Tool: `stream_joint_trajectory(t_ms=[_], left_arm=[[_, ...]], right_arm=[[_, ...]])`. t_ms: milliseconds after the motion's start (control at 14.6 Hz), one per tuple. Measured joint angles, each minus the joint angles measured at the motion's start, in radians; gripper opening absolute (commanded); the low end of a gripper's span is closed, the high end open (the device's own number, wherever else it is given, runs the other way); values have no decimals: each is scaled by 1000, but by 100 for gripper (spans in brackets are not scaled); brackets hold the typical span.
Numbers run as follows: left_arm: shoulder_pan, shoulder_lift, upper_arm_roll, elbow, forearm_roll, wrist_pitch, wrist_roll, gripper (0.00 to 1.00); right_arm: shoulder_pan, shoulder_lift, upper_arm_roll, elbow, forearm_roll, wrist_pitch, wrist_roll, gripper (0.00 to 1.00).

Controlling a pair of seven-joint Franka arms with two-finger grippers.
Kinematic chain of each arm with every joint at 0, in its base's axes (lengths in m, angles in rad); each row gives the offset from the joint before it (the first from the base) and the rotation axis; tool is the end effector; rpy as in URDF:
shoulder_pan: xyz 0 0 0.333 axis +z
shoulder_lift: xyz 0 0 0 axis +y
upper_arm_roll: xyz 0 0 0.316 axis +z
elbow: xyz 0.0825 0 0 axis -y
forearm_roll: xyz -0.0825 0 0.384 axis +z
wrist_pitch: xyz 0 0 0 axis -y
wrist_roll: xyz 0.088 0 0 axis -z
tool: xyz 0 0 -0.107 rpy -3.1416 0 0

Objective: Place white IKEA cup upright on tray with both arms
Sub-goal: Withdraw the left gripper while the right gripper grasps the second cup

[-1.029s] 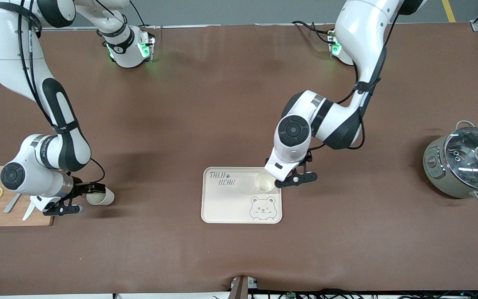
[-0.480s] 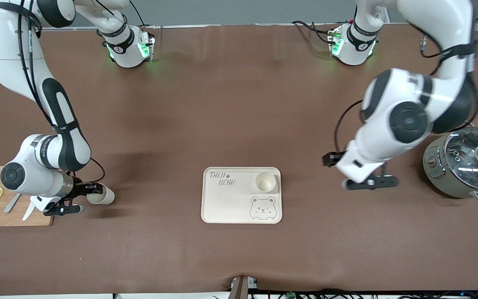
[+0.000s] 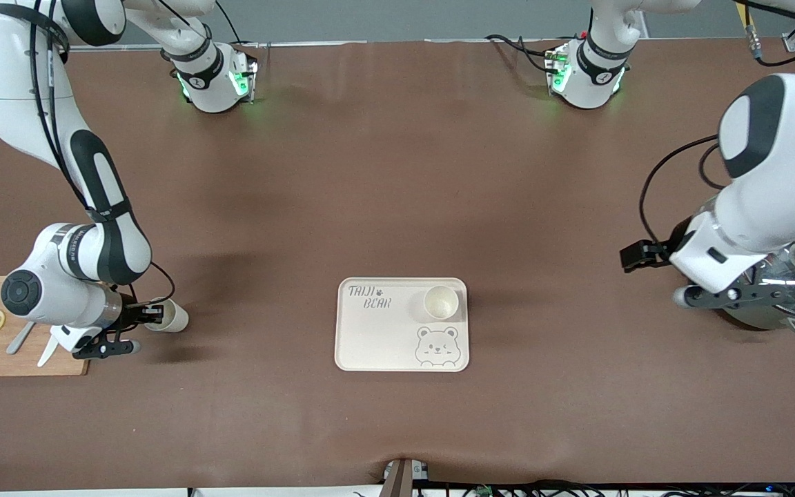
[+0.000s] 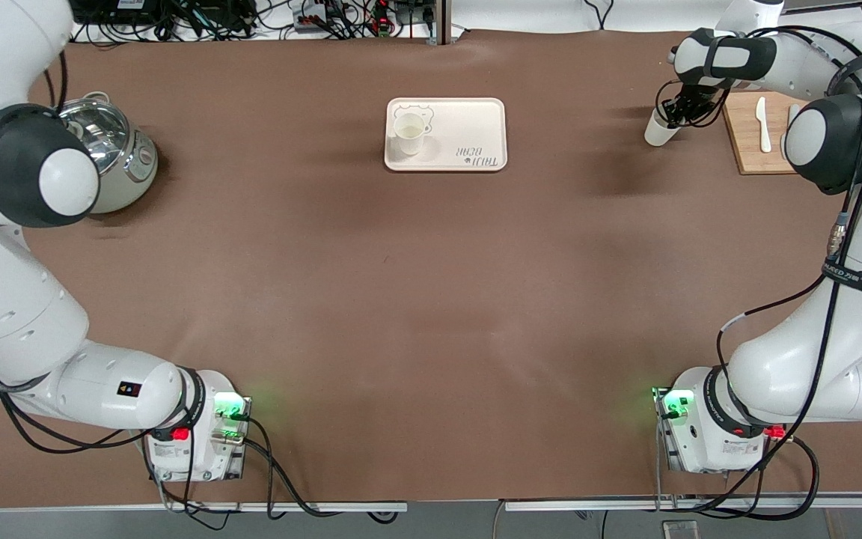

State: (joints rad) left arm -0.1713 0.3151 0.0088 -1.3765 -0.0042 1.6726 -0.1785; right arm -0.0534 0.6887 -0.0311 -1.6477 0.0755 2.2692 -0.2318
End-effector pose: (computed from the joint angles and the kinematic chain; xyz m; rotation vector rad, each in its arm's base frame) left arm 0.6447 -0.1069 0.5349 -3.1396 -0.0252 0.0298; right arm 0.6772 -0.0531 0.2055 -3.0899 -0.1596 0.0929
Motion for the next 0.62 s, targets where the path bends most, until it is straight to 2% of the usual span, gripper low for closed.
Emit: stream_joint_trajectory(t_ms=[206, 617], left_arm=[[16, -69, -5, -29, -1, -13, 16, 100], [111, -288, -35, -213, -43, -14, 144, 100]], right_arm=[[0, -2, 2, 1, 2, -1, -3, 0], [1, -2, 7, 4, 2, -1, -3, 0]])
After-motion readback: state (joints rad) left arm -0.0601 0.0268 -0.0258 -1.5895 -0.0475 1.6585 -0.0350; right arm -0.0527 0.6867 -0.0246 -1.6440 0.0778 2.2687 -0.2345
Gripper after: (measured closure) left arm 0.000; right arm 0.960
